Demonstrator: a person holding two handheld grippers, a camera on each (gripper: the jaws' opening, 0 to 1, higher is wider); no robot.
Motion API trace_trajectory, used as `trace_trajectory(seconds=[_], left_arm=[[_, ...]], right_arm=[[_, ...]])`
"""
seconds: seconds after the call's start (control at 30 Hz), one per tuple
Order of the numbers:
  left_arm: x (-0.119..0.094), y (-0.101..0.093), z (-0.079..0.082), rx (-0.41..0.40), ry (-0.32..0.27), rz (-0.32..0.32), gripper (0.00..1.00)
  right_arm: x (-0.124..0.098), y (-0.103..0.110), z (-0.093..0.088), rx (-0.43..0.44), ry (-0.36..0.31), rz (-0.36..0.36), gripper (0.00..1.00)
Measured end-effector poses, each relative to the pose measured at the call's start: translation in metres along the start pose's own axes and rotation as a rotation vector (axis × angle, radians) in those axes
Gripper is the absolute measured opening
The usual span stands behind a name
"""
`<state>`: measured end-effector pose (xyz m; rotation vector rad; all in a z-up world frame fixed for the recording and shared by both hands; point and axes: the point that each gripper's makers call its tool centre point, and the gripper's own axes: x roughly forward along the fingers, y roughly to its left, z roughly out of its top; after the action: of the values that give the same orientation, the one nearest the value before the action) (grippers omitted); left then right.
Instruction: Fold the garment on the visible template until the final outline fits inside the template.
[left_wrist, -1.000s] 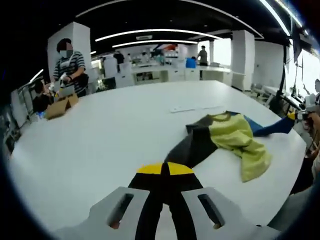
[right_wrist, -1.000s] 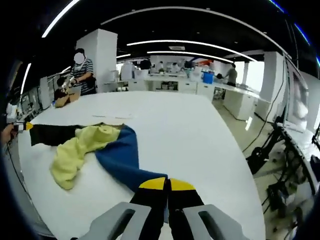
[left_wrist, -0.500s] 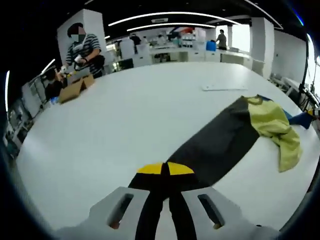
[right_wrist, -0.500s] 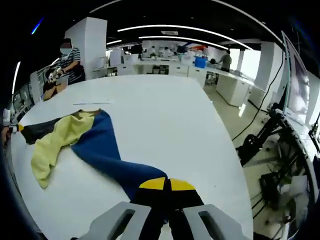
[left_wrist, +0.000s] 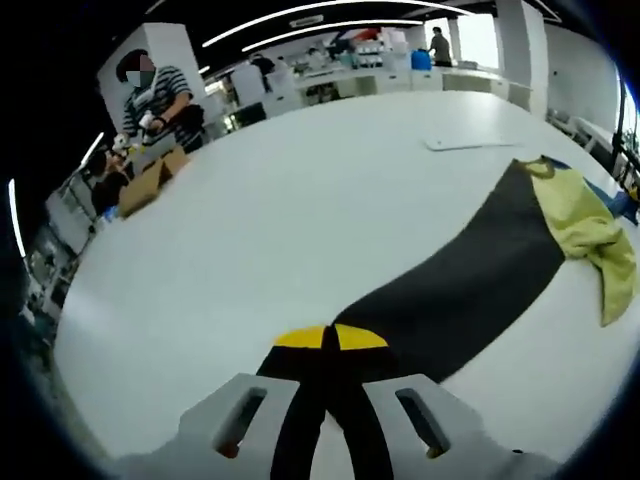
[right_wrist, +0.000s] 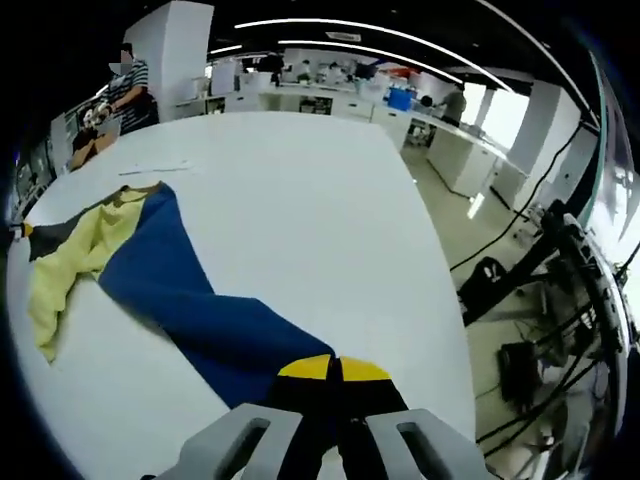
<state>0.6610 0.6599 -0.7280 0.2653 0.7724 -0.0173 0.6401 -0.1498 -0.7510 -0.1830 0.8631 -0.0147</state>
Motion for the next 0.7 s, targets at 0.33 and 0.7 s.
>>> trace_trajectory(seconds=[0.33,0.7], left_arm=[[0.017,0.011,0.007,0.05,0.034,0.014,0.0],[0.018,0.015,0.006,0.052,0.045,0.022,0.0]], right_arm=[[0.017,-0.016,-0.006,-0.002,0.075,-0.014,0.0],[0.025,-0.018,-0.013,-0.008,0.122,-0.018,0.0]])
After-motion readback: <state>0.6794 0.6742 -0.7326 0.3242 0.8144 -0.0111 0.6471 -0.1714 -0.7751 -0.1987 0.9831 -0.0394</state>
